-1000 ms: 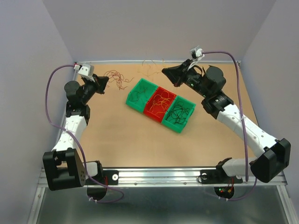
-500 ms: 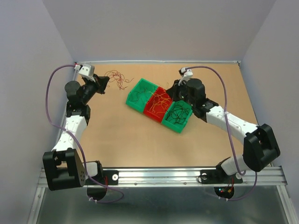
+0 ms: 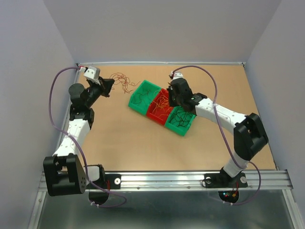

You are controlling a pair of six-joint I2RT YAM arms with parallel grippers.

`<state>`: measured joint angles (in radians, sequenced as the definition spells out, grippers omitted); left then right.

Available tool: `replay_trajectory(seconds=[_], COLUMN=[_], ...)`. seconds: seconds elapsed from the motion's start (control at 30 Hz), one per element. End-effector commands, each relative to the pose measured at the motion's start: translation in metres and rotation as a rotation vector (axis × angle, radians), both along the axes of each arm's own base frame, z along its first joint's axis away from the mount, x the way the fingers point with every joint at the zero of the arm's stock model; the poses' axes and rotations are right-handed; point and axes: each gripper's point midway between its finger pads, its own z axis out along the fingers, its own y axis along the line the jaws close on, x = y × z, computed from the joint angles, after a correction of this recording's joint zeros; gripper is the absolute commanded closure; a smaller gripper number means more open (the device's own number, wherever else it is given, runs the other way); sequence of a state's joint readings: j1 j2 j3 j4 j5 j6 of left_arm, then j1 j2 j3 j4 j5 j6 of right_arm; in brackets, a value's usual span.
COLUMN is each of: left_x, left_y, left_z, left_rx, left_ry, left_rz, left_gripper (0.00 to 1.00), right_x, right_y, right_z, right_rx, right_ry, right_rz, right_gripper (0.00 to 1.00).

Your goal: Untangle the cables

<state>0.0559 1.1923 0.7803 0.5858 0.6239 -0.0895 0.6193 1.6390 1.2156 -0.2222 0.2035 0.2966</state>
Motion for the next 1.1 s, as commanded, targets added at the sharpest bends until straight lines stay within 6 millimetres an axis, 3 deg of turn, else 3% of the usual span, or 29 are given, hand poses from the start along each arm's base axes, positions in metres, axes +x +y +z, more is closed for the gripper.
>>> replay_trajectory(seconds=[0.0, 0.03, 0.07, 0.13, 0.17, 0.2, 0.3, 0.33, 0.4, 0.43, 0.5, 0.53, 0.57, 0.63, 0.67, 0.7, 0.73, 0.83, 0.87, 0.93, 1.0, 1.07], left_x=[-0.003, -0.003, -0.002, -0.002, -0.001, -0.001, -0.001, -0.001, -0.003, -0.003, -0.003, -0.004, -0.003, -0.005, -0.005, -0.006, -0.006, -0.007, -0.008, -0.013, -0.017, -0.023], left_y=[-0.005, -0.007, -0.009, -0.012, -0.013, -0.014, -0.016, -0.016, -0.027, -0.028, -0.031, -0.033, -0.035, -0.043, -0.046, -0.049, -0.053, -0.061, -0.065, -0.074, -0.086, -0.099], left_z=[0.020, 0.019, 0.018, 0.017, 0.014, 0.014, 0.013, 0.013, 0.011, 0.011, 0.008, 0.010, 0.006, 0.007, 0.003, 0.001, 0.000, -0.003, -0.007, -0.009, -0.011, -0.022], left_rx=[0.033, 0.036, 0.039, 0.046, 0.049, 0.050, 0.057, 0.063, 0.066, 0.067, 0.071, 0.070, 0.075, 0.098, 0.104, 0.111, 0.115, 0.129, 0.131, 0.138, 0.141, 0.155], left_ry=[-0.085, -0.084, -0.081, -0.078, -0.067, -0.067, -0.065, -0.069, -0.063, -0.062, -0.054, -0.055, -0.046, -0.057, -0.046, -0.046, -0.041, -0.036, -0.023, -0.017, -0.008, 0.030], left_rz=[-0.005, -0.006, -0.009, -0.018, -0.021, -0.026, -0.035, -0.034, -0.060, -0.062, -0.071, -0.079, -0.088, -0.116, -0.126, -0.137, -0.148, -0.179, -0.194, -0.253, -0.328, -0.400], left_gripper=[1.00, 1.00, 1.00, 1.00, 1.00, 1.00, 1.00, 1.00, 1.00, 1.00, 1.00, 1.00, 1.00, 1.00, 1.00, 1.00, 1.00, 1.00, 1.00, 1.00, 1.00, 1.00], right_x=[0.012, 0.013, 0.014, 0.026, 0.024, 0.019, 0.012, 0.012, 0.014, 0.016, 0.013, 0.013, 0.011, 0.009, 0.010, 0.008, 0.003, -0.001, -0.005, -0.012, -0.018, -0.027], right_y=[0.015, 0.022, 0.024, 0.036, 0.034, 0.037, 0.039, 0.039, 0.043, 0.049, 0.059, 0.062, 0.062, 0.060, 0.061, 0.059, 0.054, 0.050, 0.048, 0.052, 0.057, 0.059], right_z=[0.010, 0.006, -0.022, -0.032, -0.047, -0.089, -0.121, -0.122, -0.113, -0.084, -0.069, -0.031, -0.029, -0.005, 0.026, 0.032, 0.026, 0.049, 0.045, 0.054, 0.070, 0.069], right_rx=[-0.122, -0.136, -0.190, -0.211, -0.262, -0.317, -0.385, -0.389, -0.350, -0.289, -0.196, -0.126, -0.090, -0.027, 0.037, 0.053, 0.052, 0.097, 0.091, 0.113, 0.143, 0.155], right_ry=[-0.005, 0.006, 0.063, 0.089, 0.135, 0.226, 0.328, 0.328, 0.293, 0.235, 0.174, 0.096, 0.062, -0.004, -0.079, -0.097, -0.096, -0.168, -0.170, -0.216, -0.271, -0.289], right_rz=[-0.083, -0.075, -0.072, -0.065, -0.048, -0.007, 0.049, 0.048, 0.053, 0.065, 0.110, 0.117, 0.115, 0.109, 0.100, 0.095, 0.090, 0.098, 0.108, 0.177, 0.242, 0.288], right_gripper=[0.99, 0.99, 0.99, 0.99, 0.99, 0.99, 1.00, 1.00, 0.99, 0.99, 0.96, 0.83, 0.83, 0.78, 0.76, 0.74, 0.64, 0.51, 0.40, 0.31, 0.31, 0.31])
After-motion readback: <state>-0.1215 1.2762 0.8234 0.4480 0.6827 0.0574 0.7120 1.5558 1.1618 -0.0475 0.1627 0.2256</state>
